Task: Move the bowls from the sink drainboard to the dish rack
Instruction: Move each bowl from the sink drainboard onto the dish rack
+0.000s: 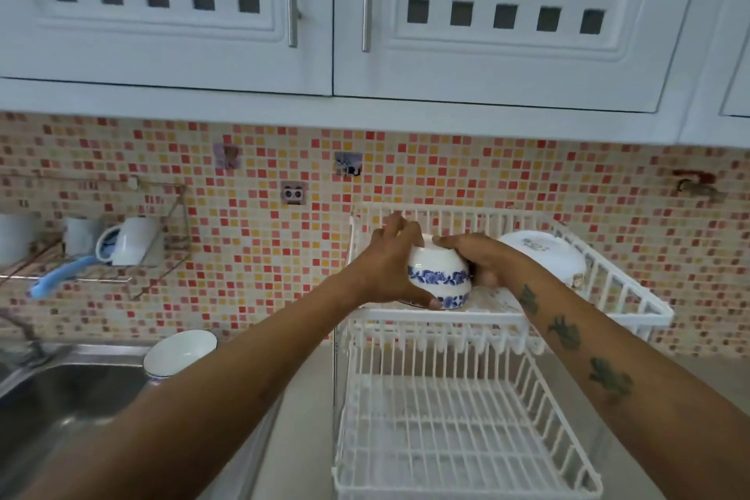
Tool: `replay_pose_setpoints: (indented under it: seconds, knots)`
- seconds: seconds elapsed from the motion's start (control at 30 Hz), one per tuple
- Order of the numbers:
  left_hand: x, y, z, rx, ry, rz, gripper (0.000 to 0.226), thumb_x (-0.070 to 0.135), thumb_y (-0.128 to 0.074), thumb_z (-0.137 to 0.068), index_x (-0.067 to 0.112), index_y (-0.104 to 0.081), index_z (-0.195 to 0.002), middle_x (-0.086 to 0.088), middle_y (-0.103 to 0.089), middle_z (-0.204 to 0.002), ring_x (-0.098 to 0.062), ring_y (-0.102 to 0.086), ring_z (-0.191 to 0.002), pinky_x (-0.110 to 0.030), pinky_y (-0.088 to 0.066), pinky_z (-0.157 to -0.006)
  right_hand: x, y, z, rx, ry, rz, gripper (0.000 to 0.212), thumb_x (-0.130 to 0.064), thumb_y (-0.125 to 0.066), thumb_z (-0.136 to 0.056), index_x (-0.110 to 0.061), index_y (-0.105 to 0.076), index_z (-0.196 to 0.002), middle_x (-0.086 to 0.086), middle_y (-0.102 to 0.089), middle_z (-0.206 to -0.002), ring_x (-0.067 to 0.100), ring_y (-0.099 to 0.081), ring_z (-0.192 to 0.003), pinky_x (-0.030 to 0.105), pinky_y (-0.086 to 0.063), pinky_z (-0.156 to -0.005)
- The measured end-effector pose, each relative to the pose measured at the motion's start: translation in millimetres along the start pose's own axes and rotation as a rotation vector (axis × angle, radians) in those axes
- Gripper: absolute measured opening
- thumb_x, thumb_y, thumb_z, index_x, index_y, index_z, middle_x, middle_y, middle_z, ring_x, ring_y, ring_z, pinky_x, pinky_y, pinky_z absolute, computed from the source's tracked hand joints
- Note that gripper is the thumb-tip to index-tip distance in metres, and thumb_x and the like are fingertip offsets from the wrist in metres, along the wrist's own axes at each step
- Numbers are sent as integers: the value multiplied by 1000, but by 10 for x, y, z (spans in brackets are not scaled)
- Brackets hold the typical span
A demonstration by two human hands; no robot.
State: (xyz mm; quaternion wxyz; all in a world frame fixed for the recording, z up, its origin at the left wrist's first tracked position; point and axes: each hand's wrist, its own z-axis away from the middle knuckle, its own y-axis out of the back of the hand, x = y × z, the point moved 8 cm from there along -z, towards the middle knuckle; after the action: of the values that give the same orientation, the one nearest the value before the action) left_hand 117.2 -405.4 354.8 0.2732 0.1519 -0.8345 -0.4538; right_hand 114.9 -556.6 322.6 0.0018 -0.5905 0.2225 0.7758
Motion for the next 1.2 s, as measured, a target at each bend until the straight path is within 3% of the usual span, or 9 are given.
replay_pose_setpoints:
  seconds: [0.13, 0.37, 0.63, 0.77, 0.9, 1.0, 1.1, 1.17, 1.2]
  knots:
    - [3, -118, -21, -36, 3, -48, 81, 38, -92, -55, 14, -40, -112, -6, -34, -123, -28, -47, -106, -45, -55, -86, 25, 66, 13, 70, 3, 21, 49, -30, -61, -91, 1, -51, -128, 22, -66, -121, 37, -65, -106, 52, -52, -94]
    - [-47, -259, -44, -114, -12, -216, 91, 39, -86, -64, 4, -33, -129, -13, -31, -130, -29, -33, -115, -35, -35, -100, 62, 17, -131, 72, 75, 120, 51, -34, -57, -93, 1, -51, -130, 19, -63, -125, 35, -62, -109, 49, -51, -97]
    - [-45, -253, -27, -151, 26, -179, 91, 38, -86, -65, 8, -33, -132, -13, -29, -135, -33, -33, -121, -45, -41, -103, 46, 44, -141, 107, 113, 309, 48, -41, -49, -96, -4, -57, -125, 17, -64, -121, 36, -63, -105, 47, -52, -96]
    - [-45, -166, -6, -141, 29, -182, 93, 47, -83, -66, 15, -32, -136, -10, -32, -139, -33, -36, -126, -51, -45, -100, -227, 121, 94, 338, 357, 580, 38, -37, -50, -94, -8, -70, -110, 13, -68, -120, 32, -63, -106, 37, -47, -91]
    - [-239, 305, 67, 29, 52, -39, 80, 54, -73, -76, 18, -37, -137, -9, -38, -140, -31, -42, -126, -51, -46, -100, -635, -56, 514, 493, 585, 410, 30, -28, -50, -95, -7, -70, -101, 13, -69, -113, 31, -60, -109, 31, -40, -86]
    - [-684, 674, 229, 96, 123, 21, 65, 52, -63, -86, 15, -40, -135, -11, -41, -139, -31, -46, -125, -48, -45, -102, -955, -482, 718, 428, 654, 250, 29, -27, -49, -96, -6, -69, -100, 4, -63, -87, 20, -59, -80, 26, -36, -77]
    - [-1305, 847, 502, 65, 276, 55, 61, 53, -54, -91, 11, -43, -135, -14, -44, -139, -30, -50, -122, -42, -46, -101, -1210, -1057, 762, 314, 712, 158, 30, -25, -49, -96, 0, -65, -93, 7, -59, -80, 12, -50, -64, 29, -38, -70]
    - [-1731, 936, 739, 55, 397, 92, 60, 54, -49, -93, 8, -47, -132, -15, -52, -130, -28, -57, -110, -35, -47, -88, -1329, -1493, 730, 227, 720, 125, 31, -26, -49, -96, 0, -64, -92, 7, -57, -75, 15, -49, -63, 29, -40, -68]
    - [-1913, 968, 869, 48, 453, 135, 58, 54, -47, -95, 5, -52, -126, -17, -58, -115, -28, -61, -98, -32, -45, -80, -1375, -1731, 702, 178, 717, 118, 29, -27, -49, -96, -4, -64, -89, 3, -55, -70, 14, -48, -63, 29, -40, -67]
